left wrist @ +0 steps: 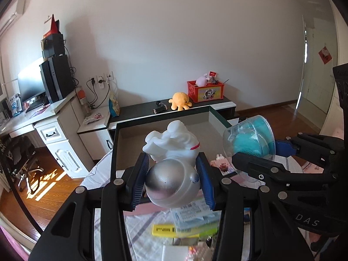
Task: Organize rigid objects
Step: 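Carry the robot figure and teal brush case into the pink box and release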
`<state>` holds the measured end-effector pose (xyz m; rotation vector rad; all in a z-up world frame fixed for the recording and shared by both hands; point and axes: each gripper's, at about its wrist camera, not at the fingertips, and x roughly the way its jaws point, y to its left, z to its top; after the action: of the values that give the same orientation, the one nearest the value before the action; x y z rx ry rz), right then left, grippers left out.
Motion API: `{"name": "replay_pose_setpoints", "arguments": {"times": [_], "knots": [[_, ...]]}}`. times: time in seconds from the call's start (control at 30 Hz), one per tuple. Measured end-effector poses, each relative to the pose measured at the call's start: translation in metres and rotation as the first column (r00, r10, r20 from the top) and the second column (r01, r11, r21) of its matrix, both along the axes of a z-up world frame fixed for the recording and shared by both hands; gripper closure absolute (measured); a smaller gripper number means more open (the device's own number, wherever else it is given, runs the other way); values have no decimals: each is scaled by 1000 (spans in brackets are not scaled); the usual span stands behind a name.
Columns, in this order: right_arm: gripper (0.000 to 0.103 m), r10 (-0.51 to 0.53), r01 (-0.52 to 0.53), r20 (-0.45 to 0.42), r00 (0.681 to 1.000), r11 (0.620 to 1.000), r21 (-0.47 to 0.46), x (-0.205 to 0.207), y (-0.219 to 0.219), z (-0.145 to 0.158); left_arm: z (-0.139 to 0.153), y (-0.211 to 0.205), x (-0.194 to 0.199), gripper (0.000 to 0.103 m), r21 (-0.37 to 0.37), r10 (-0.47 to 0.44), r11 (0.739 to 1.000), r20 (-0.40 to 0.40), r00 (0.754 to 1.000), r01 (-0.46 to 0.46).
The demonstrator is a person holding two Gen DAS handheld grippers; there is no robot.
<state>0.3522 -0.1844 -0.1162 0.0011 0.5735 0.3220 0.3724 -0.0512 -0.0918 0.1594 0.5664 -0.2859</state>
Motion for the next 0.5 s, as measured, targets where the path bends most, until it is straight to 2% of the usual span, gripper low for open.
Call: {"name": "replay_pose_setpoints", "arguments": {"times": [0.2,0.3,0.5], "knots": [[64,-26,24,-70,997,999,-39,70,-4,-17,-19,0,75,57,80,78,994,-55,995,-74],[64,-33,26,-129,991,998,-58,100,-3,-35,-37,1,106,57,106,96,991,-117,988,-84],[64,-34,14,-213,976,995,-95,128,3,-66,-69,8,138,57,156,153,980,-203,967,-122]]}}
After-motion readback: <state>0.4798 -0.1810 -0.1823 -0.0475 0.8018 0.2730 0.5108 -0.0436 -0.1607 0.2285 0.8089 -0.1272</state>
